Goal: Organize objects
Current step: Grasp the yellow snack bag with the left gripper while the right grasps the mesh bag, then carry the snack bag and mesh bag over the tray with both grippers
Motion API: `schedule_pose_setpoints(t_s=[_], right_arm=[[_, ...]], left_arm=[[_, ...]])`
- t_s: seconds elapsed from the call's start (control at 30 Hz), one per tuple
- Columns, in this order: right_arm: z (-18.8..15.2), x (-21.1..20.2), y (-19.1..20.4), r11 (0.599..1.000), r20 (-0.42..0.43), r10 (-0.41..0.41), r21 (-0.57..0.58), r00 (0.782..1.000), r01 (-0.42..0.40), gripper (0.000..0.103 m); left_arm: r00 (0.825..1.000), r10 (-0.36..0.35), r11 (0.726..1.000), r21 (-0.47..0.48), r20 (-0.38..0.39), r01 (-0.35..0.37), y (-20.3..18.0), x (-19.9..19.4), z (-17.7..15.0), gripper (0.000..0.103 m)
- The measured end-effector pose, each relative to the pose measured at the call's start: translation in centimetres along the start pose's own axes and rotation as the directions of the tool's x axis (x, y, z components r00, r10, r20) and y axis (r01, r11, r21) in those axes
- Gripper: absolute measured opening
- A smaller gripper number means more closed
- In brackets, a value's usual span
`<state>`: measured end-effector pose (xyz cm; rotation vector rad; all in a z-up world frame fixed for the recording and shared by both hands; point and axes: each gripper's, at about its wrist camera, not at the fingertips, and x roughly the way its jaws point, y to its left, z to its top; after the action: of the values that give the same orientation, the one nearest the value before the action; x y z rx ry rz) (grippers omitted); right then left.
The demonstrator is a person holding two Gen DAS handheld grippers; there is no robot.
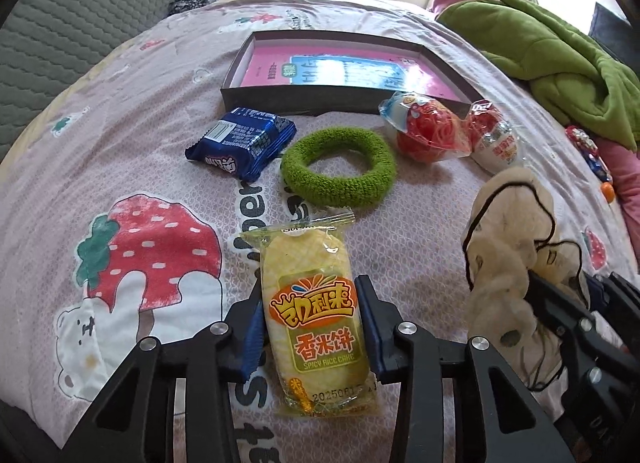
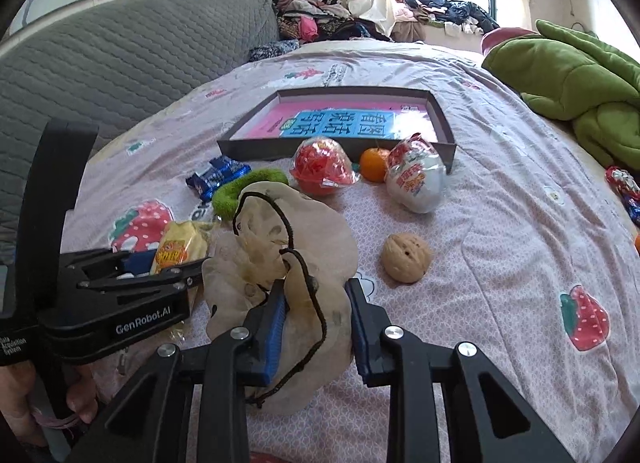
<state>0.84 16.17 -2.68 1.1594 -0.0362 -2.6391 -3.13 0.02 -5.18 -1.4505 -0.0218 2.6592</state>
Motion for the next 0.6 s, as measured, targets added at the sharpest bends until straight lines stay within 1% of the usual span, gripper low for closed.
schedule_pose_setpoints(t_s=[0.27,0.6], right_arm=[[0.5,-1.6,0.1,1.0,0.034,-0.006,0.009,0.999,0.006,0.029],[1.0,-2.9,0.7,0.999,0.08,-0.035,-0.014,0.996,0.036,0.029]], left_arm=[[0.999,-0.017,1.0,0.01,0.038,0.017,-0.1,-1.8,-0.1,0.042],[0.996,0.001,1.0,0.029,0.093,-0.004,-0.5,-3.5,0.0,0.042]])
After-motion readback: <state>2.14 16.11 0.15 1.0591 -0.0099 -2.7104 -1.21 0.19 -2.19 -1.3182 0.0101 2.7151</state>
